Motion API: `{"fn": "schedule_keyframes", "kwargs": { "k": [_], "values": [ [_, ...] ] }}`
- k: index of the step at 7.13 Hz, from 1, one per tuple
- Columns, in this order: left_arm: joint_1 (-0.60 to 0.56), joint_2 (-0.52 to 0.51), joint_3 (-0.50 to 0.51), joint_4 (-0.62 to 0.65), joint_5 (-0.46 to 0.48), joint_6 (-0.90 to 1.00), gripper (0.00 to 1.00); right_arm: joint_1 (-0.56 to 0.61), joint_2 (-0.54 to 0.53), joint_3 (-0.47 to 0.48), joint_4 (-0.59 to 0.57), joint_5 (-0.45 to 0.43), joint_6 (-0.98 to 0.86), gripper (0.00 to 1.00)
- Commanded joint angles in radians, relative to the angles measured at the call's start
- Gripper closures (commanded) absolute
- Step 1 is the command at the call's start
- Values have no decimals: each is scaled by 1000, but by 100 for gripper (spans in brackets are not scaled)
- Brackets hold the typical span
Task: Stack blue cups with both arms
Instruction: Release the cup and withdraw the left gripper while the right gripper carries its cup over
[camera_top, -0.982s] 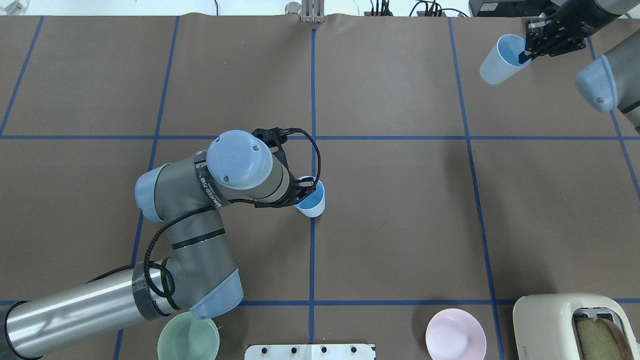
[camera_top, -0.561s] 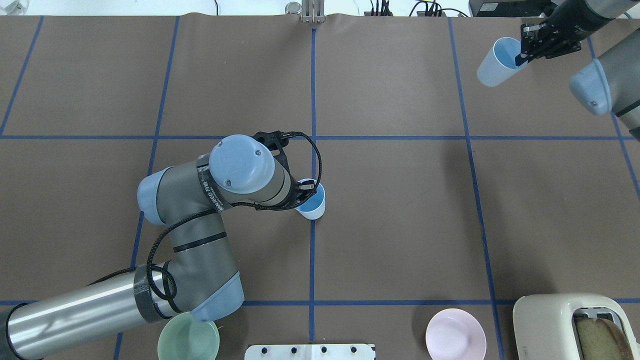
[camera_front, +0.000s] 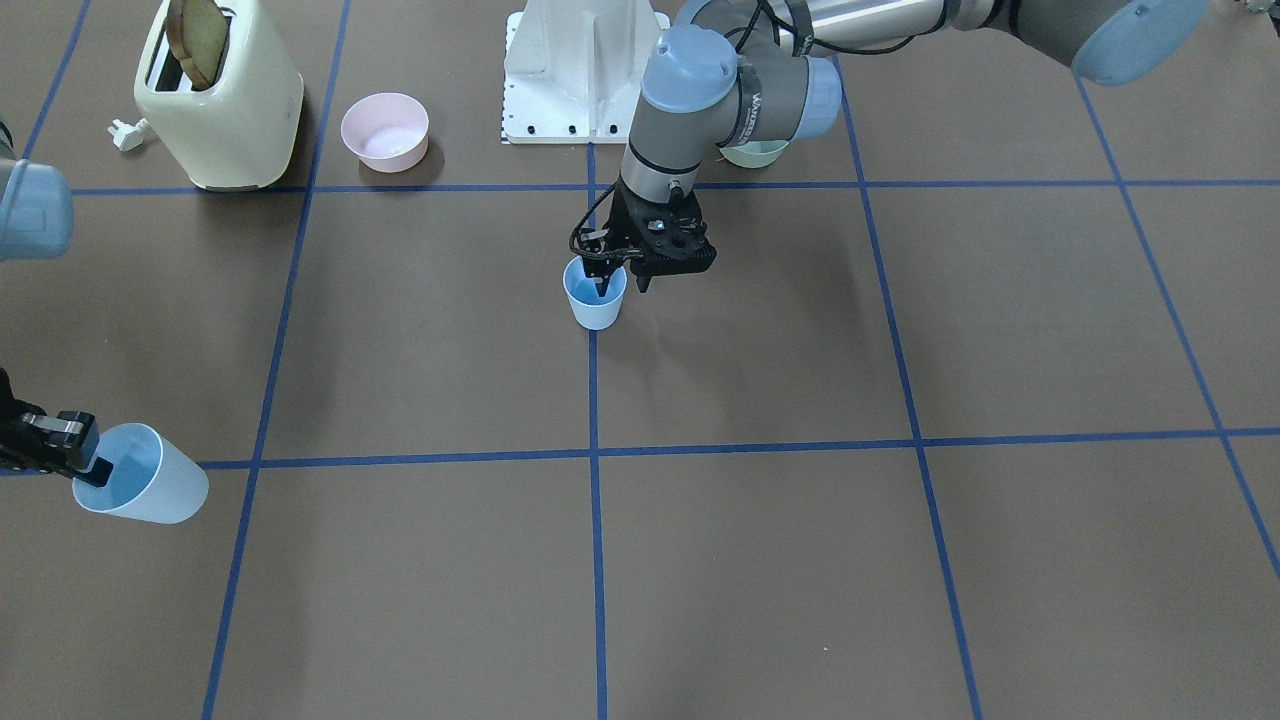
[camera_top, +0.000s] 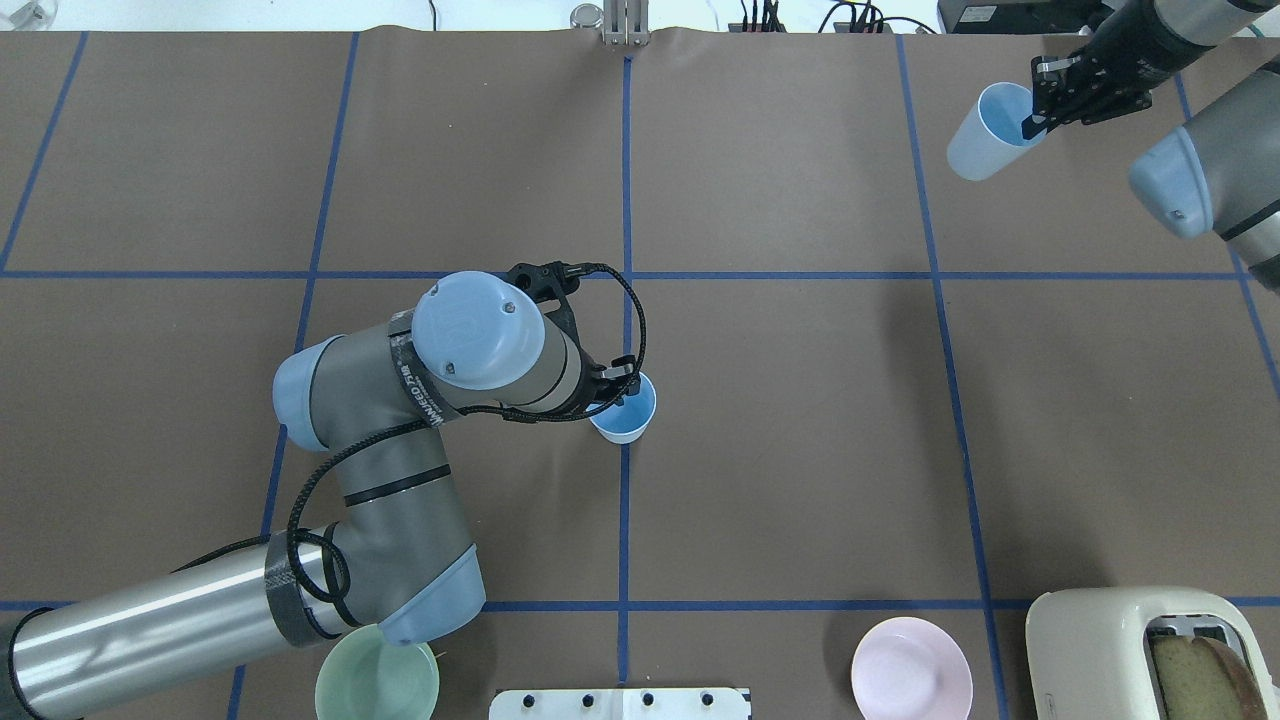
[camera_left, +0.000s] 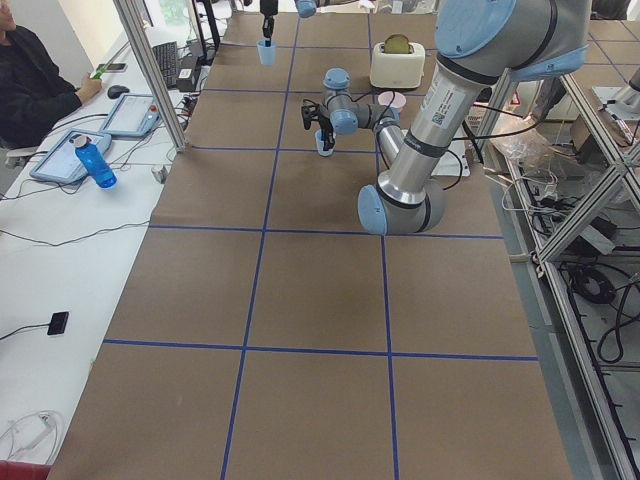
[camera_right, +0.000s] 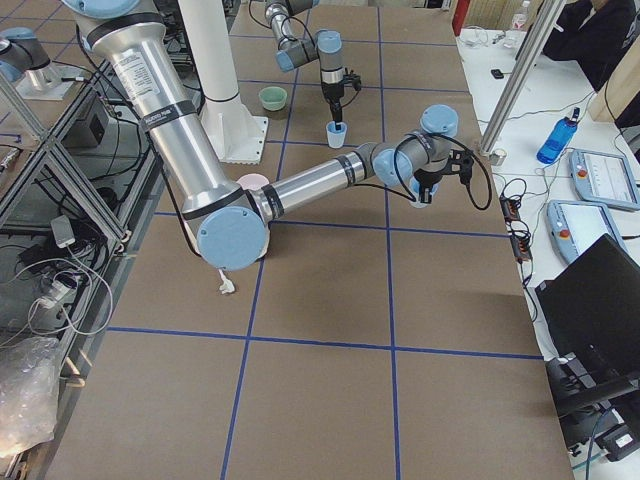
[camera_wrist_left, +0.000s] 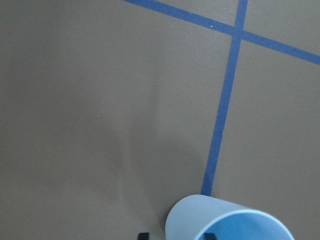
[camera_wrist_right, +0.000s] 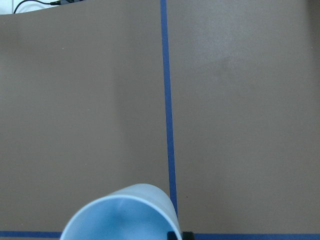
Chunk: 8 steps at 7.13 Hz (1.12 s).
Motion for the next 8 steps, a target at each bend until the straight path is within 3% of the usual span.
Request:
{"fn": "schedule_keyframes", "kwargs": {
  "k": [1,3,4,6,8],
  "values": [
    [-80,11,-72,-21,-106,68,2,-31,38,17,-4,8,112,100],
    [-324,129,-173,-7,-371,222,2,-105,97,87,-7,-9,306,100],
    [-451,192,-198,-6,-464,345,2,-179,117,132,-12,-67,410,100],
    [-661,348,-210,-9,-543,613,2,-334,201,199,-129,-189,535,100],
    [-820,442,-183,-6,-548,841,2,-424,252,270,-269,-241,555,100]
  ]
}}
